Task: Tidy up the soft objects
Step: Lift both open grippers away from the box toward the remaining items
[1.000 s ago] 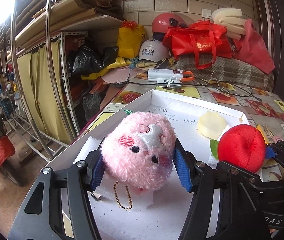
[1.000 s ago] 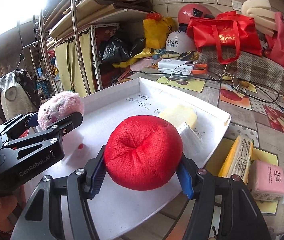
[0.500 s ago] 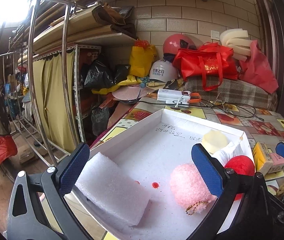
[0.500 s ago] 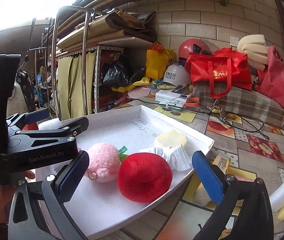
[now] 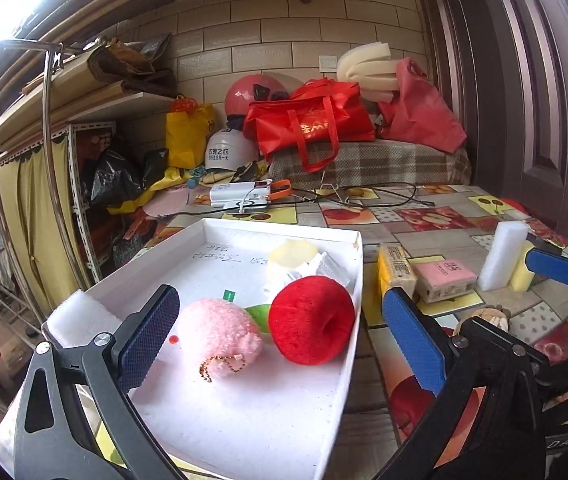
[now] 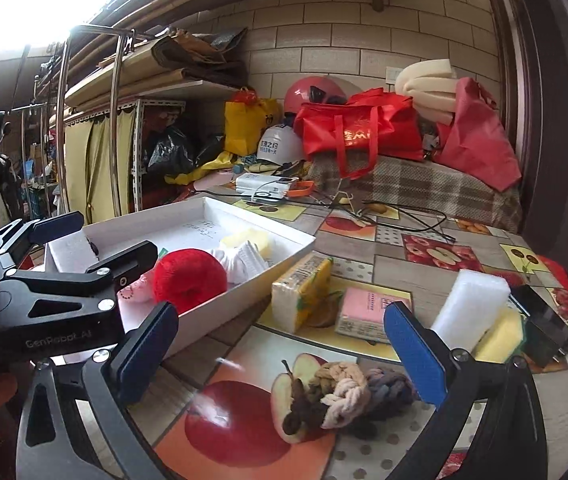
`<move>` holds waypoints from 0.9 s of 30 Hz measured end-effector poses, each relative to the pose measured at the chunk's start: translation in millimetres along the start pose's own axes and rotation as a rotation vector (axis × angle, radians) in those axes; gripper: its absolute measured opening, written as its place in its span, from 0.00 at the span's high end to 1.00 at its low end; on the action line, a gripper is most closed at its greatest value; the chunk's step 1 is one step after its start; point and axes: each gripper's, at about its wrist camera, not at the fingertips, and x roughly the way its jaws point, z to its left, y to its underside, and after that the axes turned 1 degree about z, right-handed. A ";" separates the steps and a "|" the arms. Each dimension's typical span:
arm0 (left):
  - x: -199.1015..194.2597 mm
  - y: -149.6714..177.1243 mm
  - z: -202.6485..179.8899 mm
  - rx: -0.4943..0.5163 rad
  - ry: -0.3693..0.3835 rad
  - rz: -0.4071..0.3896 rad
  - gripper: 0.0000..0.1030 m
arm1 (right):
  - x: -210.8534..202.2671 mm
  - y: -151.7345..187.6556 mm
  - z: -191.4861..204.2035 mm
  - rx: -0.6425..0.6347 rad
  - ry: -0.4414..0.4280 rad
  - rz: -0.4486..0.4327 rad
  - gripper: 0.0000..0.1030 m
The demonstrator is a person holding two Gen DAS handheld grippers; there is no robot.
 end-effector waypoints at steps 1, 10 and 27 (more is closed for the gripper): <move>-2.0 0.3 -5.6 0.005 0.013 0.001 0.00 | -5.7 3.1 -4.6 0.000 0.015 -0.003 0.00; -20.8 5.1 -42.3 0.021 0.063 0.000 0.00 | -35.1 22.9 -62.2 0.092 0.143 0.023 0.00; -22.5 6.1 -87.4 0.088 0.011 0.040 0.00 | -50.1 37.3 -109.9 0.188 0.230 0.049 0.00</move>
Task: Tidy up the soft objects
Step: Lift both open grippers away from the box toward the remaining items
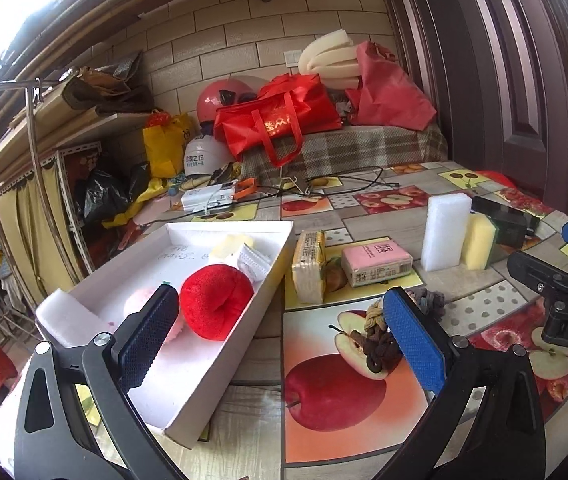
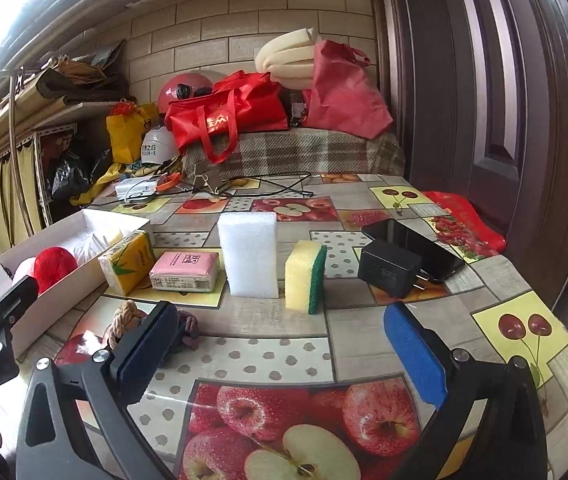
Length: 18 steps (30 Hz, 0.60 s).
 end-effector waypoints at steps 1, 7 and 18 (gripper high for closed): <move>3.8 0.8 1.2 -0.009 0.036 0.021 0.00 | 0.0 -0.4 1.2 -0.017 -0.013 -0.006 0.00; 10.2 3.5 34.8 -0.190 0.156 0.046 0.00 | 8.4 -5.2 -14.0 -0.081 -0.094 -0.019 0.00; 21.1 3.5 2.7 0.007 0.281 0.161 0.00 | 44.2 -11.5 -7.7 -0.208 -0.182 0.075 0.00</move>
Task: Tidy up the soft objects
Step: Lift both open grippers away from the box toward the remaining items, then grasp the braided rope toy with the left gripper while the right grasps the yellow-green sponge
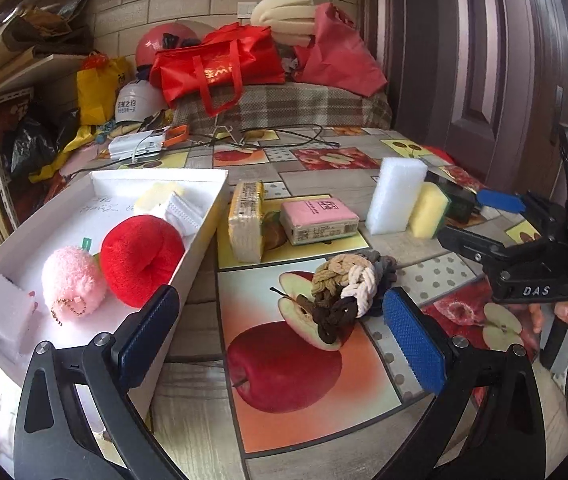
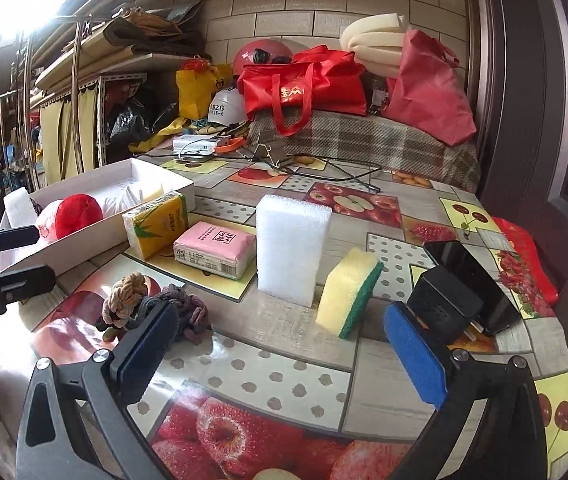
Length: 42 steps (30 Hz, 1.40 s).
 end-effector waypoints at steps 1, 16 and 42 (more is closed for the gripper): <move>2.3 0.0 -7.7 0.039 0.006 0.012 0.00 | 1.6 0.1 -4.8 0.018 -0.003 0.009 0.00; 51.4 -12.5 -28.0 0.127 0.088 0.173 0.18 | 48.7 -3.3 -38.1 0.142 -0.045 0.203 0.20; 30.3 -19.0 -11.0 0.009 0.063 0.029 0.73 | 34.4 -8.1 -43.4 0.176 -0.084 0.084 0.76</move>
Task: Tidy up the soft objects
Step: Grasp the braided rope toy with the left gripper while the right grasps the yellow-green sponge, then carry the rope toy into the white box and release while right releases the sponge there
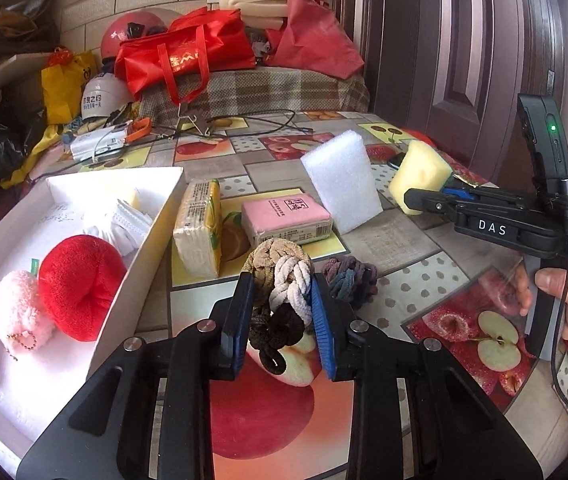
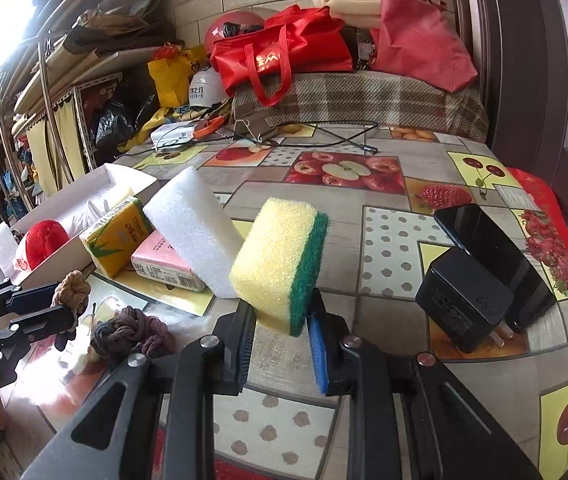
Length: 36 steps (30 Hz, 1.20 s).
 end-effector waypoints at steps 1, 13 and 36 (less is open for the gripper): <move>-4.6 0.5 -2.1 0.011 -0.013 -0.024 0.73 | -3.5 -0.5 -0.1 0.002 0.006 -0.023 0.76; -49.7 15.0 6.7 0.009 -0.085 -0.187 0.73 | -53.7 25.1 65.1 -0.144 -0.047 -0.173 0.76; -75.9 36.6 108.2 -0.143 -0.338 -0.205 0.73 | -19.8 18.6 172.2 -0.242 -0.221 -0.156 0.77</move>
